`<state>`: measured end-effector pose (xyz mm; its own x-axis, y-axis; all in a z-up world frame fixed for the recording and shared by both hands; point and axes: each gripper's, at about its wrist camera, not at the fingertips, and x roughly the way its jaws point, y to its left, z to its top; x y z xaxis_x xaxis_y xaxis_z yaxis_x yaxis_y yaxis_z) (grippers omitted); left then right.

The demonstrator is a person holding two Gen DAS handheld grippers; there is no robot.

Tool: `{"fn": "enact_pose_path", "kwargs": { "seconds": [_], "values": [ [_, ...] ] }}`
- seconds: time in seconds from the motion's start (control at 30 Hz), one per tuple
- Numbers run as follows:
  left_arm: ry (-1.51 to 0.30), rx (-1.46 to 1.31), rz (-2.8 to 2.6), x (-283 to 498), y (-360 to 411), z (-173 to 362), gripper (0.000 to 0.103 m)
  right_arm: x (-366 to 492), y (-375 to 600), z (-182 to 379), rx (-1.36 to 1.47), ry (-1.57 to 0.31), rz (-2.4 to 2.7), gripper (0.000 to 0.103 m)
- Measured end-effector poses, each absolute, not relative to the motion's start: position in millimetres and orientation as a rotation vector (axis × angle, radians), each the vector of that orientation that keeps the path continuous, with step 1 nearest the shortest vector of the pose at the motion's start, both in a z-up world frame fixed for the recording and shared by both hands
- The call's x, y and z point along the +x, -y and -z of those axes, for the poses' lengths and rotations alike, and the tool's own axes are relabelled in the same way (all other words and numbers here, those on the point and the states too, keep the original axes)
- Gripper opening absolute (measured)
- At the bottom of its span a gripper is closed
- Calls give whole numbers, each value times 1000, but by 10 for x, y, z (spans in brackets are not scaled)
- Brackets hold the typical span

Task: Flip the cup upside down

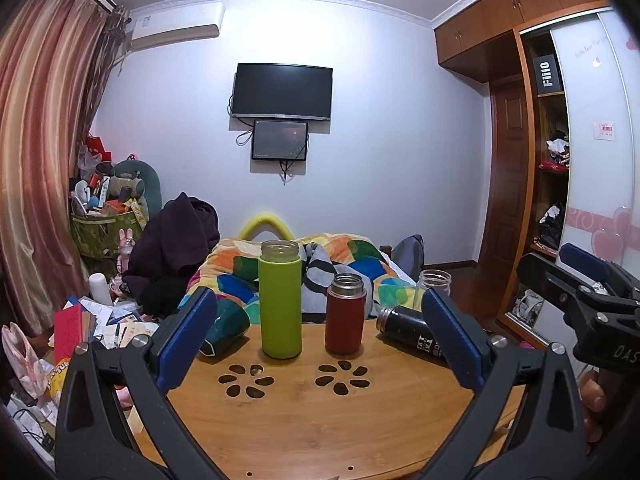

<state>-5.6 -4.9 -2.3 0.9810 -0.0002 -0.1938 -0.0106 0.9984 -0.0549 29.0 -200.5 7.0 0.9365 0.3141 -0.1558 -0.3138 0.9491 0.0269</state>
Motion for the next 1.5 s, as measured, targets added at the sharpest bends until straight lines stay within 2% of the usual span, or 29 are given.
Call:
{"fn": "enact_pose_path", "kwargs": {
  "seconds": [1.5],
  "values": [
    [-187,-51,-8,-103,56,4,103,263,2011,-68,5,-158,-327,103]
  ]
}}
